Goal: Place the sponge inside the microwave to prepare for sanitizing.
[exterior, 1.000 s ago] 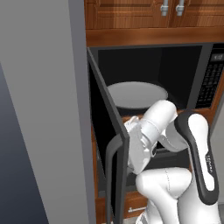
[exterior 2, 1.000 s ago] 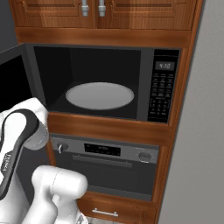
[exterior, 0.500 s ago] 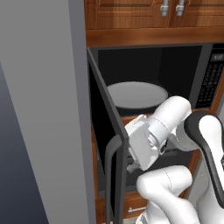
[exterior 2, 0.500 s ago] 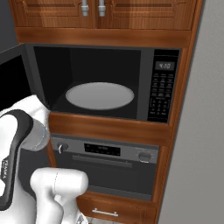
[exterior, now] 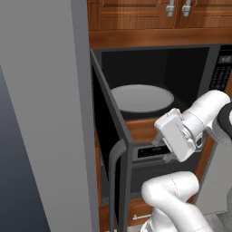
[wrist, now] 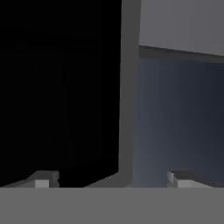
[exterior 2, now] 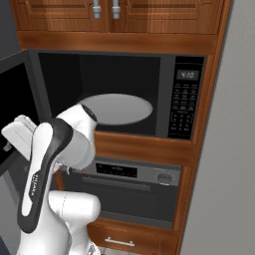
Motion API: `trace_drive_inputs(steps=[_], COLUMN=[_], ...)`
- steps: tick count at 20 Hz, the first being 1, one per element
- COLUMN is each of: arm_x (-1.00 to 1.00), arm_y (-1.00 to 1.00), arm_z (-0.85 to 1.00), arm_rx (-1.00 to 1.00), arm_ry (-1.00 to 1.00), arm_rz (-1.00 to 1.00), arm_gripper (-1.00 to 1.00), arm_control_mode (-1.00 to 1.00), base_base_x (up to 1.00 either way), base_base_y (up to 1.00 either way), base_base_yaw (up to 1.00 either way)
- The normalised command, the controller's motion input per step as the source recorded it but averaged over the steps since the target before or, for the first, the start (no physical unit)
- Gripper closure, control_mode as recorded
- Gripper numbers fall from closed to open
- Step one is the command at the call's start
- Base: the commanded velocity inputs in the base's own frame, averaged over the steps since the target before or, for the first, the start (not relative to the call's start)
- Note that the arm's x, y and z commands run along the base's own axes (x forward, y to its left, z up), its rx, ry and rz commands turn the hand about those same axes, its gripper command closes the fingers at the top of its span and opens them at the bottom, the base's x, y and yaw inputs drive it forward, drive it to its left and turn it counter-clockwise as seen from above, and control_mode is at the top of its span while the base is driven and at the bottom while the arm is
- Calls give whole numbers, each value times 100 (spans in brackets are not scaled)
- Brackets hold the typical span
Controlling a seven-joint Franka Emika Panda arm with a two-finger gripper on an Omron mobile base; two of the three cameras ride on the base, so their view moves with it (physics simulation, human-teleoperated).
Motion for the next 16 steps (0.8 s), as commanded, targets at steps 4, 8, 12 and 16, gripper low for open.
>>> trace_drive_inputs(steps=[4,8,12,16], arm_x=[33,27,18,0], arm_y=[-40,-36,-33,-31], arm_z=[-16,-44,-27,0], arm_rx=[-26,-54,-61,-40], arm_ry=[-24,-26,-20,-1], arm_rz=[0,0,0,-5], arm_gripper=[-100,-100,-100,-100], arm_control_mode=[-100,-100,-100,-100], base_base_x=[0,0,0,0], base_base_y=[0,0,0,0], base_base_yaw=[0,0,0,0])
